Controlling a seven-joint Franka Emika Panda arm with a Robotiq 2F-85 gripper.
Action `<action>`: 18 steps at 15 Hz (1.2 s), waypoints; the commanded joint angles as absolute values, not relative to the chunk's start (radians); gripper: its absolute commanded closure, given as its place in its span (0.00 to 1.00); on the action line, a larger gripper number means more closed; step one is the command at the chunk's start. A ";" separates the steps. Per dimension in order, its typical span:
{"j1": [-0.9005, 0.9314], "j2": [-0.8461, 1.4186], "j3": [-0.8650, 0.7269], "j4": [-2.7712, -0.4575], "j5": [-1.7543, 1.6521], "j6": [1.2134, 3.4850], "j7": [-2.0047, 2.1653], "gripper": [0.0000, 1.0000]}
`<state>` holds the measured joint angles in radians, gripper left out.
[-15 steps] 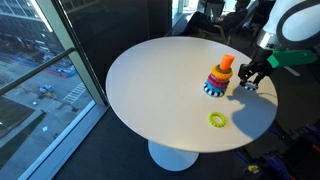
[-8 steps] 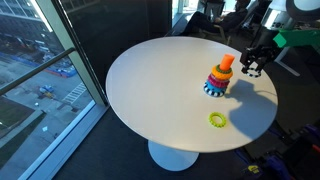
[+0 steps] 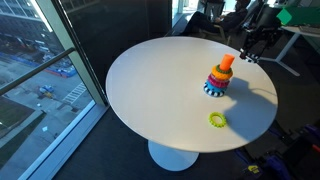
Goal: Put the black and white ring through the pole
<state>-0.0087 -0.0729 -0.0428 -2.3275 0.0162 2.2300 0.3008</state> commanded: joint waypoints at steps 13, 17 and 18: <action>0.005 0.003 0.023 -2.157 0.016 2.179 0.384 0.59; 0.007 0.048 0.018 -2.137 0.014 2.181 0.390 0.59; 0.008 0.058 0.017 -2.132 0.021 2.183 0.384 0.59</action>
